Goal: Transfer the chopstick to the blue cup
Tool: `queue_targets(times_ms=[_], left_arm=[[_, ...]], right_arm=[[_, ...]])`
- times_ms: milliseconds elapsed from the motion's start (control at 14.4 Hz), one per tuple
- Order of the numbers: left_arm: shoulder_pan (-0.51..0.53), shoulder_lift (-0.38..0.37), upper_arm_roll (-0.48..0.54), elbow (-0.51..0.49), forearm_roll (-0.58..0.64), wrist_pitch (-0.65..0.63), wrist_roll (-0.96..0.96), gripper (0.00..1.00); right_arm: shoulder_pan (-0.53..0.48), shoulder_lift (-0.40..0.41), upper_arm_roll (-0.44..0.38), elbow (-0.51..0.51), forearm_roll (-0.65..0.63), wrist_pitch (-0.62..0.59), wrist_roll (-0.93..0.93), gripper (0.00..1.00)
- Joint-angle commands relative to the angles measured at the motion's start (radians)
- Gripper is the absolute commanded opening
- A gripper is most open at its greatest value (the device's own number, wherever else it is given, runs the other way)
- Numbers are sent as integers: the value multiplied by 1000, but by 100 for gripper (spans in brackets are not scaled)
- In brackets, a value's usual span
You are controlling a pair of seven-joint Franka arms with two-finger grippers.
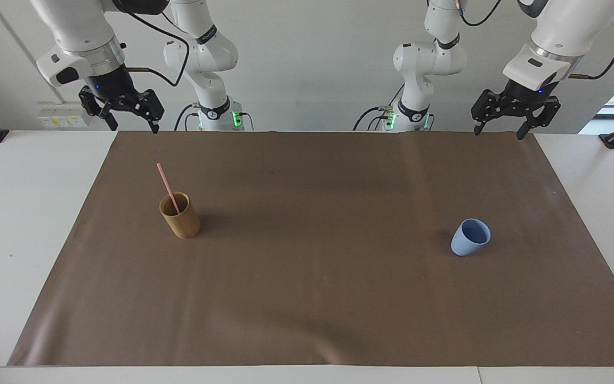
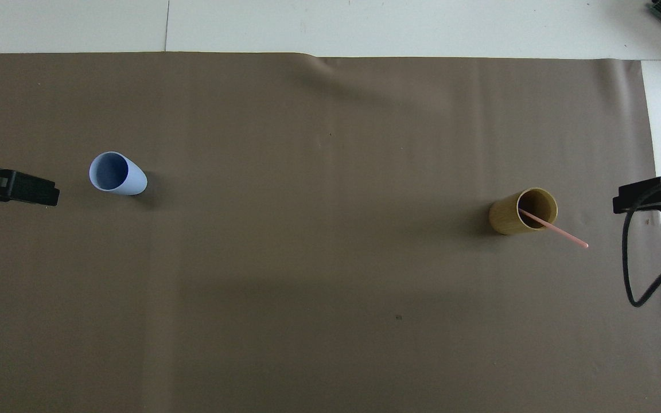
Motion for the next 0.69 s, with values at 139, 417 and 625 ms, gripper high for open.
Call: queue_targets(times_ms=[139,417,625], left_arm=[[15,-21,-6,-27,-8,25,17,100],[16,-13,-4,-22,-10,76,18,100],[55,18,-4,-27,-14,138,58,100]], right_arm=[[-5,-10,3,-7,-1,-3,13,100],[-5,-10,3,-7,-1,-3,13,100],[-5,-10,3,-7,-1,-3,13,100]])
